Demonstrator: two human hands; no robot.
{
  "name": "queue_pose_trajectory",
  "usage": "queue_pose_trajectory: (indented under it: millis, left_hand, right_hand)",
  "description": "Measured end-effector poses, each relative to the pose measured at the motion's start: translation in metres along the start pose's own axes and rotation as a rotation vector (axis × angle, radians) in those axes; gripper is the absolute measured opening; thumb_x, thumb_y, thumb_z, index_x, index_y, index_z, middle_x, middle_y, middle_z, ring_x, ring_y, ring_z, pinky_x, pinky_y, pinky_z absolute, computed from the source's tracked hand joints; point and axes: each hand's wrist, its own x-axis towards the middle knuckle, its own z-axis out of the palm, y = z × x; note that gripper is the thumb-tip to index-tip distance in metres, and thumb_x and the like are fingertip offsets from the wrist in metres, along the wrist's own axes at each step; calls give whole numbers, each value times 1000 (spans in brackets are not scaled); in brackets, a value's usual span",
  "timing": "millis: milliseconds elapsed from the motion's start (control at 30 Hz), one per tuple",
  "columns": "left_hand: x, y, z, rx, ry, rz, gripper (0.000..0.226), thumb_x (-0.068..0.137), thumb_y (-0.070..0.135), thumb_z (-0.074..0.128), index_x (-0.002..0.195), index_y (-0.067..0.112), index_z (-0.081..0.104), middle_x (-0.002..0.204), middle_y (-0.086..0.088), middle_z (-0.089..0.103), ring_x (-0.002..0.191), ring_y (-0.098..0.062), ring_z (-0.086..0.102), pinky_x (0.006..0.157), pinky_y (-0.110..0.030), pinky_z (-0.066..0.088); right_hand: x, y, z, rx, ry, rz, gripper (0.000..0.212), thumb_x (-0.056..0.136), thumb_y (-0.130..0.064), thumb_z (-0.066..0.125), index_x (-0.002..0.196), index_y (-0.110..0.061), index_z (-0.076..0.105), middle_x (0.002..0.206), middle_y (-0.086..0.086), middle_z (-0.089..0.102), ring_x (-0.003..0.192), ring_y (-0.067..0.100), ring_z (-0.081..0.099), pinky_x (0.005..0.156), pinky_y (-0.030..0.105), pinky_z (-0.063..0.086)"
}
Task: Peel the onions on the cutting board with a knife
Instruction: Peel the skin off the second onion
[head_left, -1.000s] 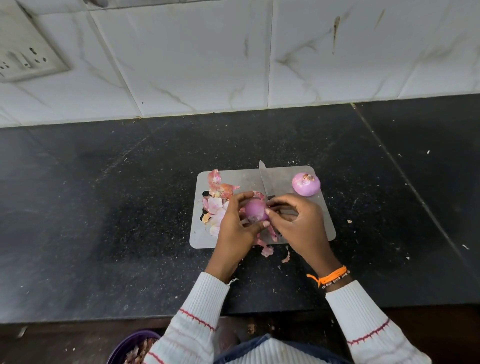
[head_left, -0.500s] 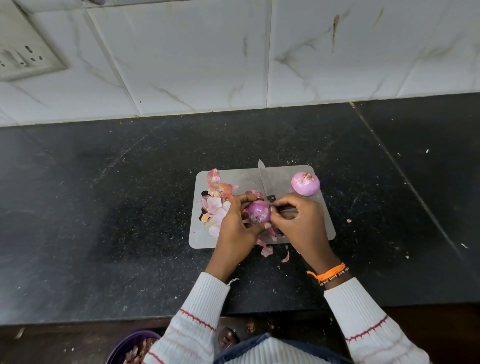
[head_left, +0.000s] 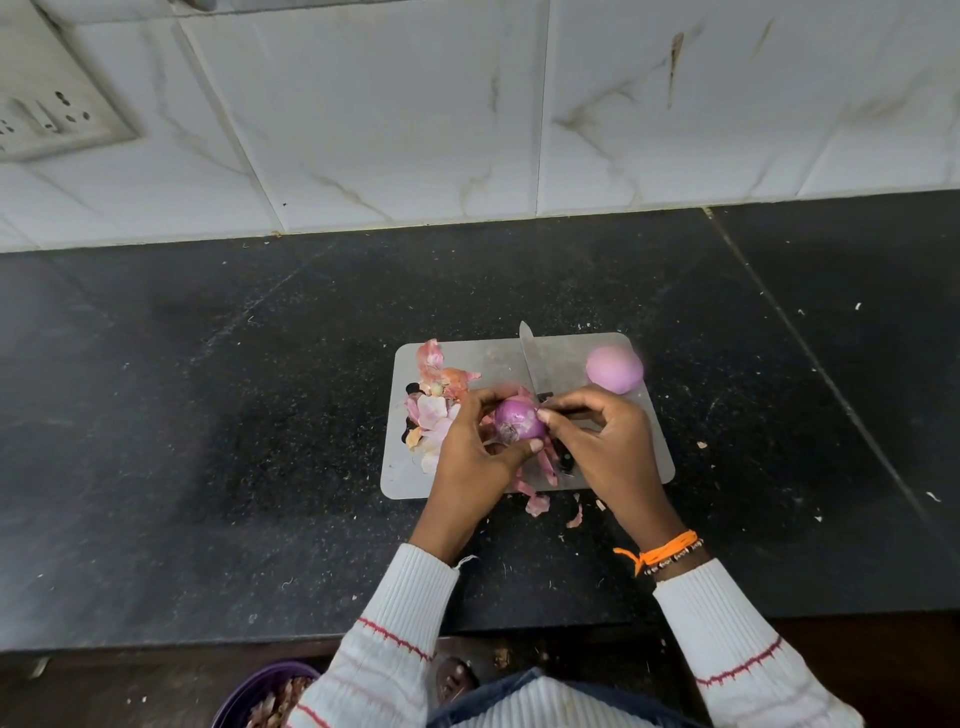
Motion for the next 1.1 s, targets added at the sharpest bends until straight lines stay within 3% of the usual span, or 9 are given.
queue_pose_trajectory:
  millis: [200,433,667,833,1000,1100]
  left_hand:
    - [-1,1,0,-60,-4,-14,53,71,0,76,115,18,53,116,-3,60,102,-16,61,86,-30,54]
    - [-3,4,-1,-210,-73,-51,53,76,-11,66,122,10,48,115,5,59,101,-8,62,92,-29,52]
    - [-2,5,-5,-290,-43,-92,48,78,-7,66,119,14,54,114,1,62,109,-24,60,94,-38,51]
    - [0,5,-3,-201,5,-70,53,69,-3,75,115,13,56,112,-4,64,105,-24,63,92,-40,52]
    - [-1,3,-3,-117,49,-29,54,63,3,81,109,17,58,112,-8,64,104,-22,62,91,-42,53]
    - [-2,3,-2,-49,62,1,56,61,5,83,110,17,58,110,-4,64,104,-17,61,91,-37,52]
  right_hand:
    - [-1,-2,3,10,-29,11,9,78,-5,70,87,-9,68,82,3,68,75,8,65,67,15,54]
    - [0,4,0,-23,34,67,7,79,-7,70,84,-10,67,78,1,68,72,7,66,64,16,53]
    - [-1,10,-2,-246,40,-32,8,76,0,70,82,-4,66,79,6,67,67,5,61,63,6,48]
    - [-2,-3,-1,-45,-10,64,23,85,5,54,87,-13,69,81,-5,69,79,7,66,72,14,52]
    - [-5,-14,-1,93,-39,120,12,81,-8,67,86,-19,67,83,-9,69,78,2,67,69,17,55]
    - [-6,-15,-1,75,-40,128,10,79,-12,70,84,-20,66,82,-8,70,77,3,67,68,18,56]
